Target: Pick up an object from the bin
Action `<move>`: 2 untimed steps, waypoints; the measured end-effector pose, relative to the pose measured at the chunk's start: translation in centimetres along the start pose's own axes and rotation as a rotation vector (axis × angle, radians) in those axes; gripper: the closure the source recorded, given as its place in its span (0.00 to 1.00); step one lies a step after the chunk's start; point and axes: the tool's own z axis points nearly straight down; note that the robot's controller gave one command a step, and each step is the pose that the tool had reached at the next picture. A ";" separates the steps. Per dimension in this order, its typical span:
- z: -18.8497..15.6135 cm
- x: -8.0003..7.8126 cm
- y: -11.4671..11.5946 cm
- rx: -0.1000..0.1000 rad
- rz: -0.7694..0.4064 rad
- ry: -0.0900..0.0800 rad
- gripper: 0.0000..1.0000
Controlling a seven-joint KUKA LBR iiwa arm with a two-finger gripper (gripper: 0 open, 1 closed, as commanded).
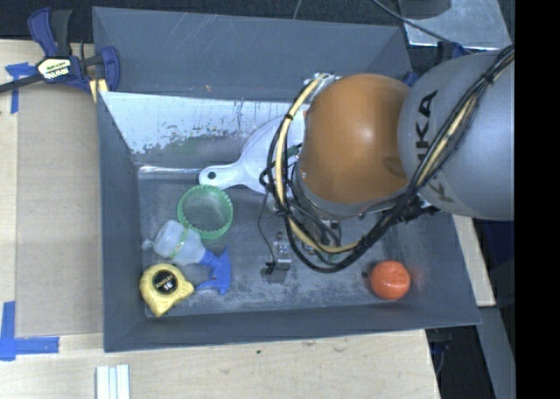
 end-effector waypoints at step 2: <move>-0.1 -0.1 0.1 -0.001 0.000 -0.003 0.00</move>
Offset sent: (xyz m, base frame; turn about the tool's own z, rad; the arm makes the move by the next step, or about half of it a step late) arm 0.0000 0.0000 0.0000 0.0000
